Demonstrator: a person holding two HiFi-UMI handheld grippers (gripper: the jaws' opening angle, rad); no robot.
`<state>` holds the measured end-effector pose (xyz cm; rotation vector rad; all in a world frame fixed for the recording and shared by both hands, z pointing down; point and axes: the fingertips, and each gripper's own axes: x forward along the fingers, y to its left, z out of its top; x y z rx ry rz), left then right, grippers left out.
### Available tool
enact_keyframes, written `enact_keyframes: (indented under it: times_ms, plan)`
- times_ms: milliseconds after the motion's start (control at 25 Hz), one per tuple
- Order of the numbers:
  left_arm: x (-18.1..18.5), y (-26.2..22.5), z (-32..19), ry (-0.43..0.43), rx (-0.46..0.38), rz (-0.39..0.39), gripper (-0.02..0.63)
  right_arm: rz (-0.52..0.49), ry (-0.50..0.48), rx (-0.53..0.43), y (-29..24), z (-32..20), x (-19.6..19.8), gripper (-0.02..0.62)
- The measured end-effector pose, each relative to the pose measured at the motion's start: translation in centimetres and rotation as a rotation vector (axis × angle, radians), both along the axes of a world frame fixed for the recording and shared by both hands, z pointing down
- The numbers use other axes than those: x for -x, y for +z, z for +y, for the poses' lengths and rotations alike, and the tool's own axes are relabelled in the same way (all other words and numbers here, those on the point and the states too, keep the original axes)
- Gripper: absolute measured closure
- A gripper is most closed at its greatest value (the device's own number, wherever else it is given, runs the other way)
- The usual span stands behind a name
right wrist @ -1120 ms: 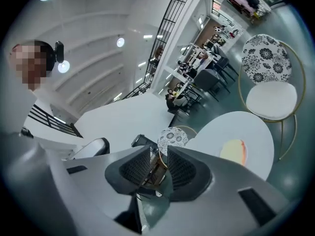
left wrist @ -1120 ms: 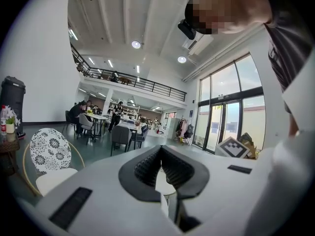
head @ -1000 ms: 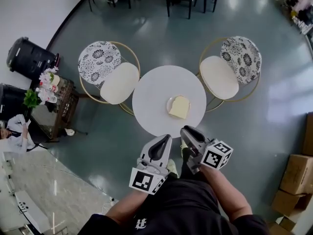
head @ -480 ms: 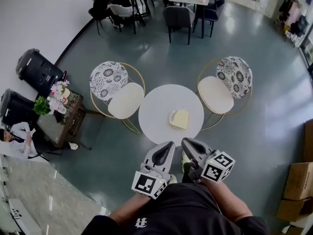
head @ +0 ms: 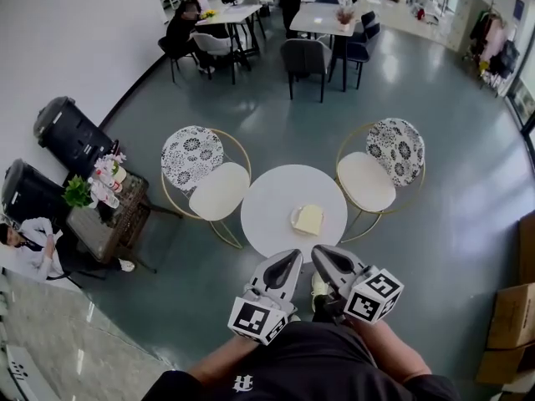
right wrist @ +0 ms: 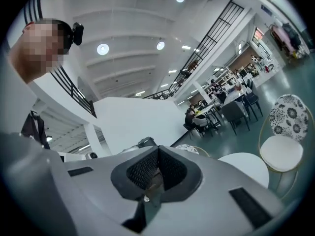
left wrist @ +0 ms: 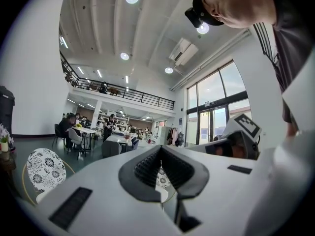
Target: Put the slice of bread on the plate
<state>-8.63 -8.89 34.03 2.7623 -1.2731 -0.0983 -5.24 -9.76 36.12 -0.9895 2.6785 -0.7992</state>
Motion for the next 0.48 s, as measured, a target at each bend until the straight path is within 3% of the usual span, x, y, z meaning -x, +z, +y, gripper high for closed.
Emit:
enact_keyframes:
  times_ms: [200, 480]
  plan:
    - [-0.1, -0.6, -0.6, -0.004, -0.014, -0.013, 0.6, 0.082, 0.002, -0.054, -0.7, -0.1, -0.1, 0.589]
    - [0.5, -1.4, -1.7, -0.016, -0.024, -0.02, 0.6, 0.101, 0.018, -0.067, -1.1, -1.1, -0.2, 0.589]
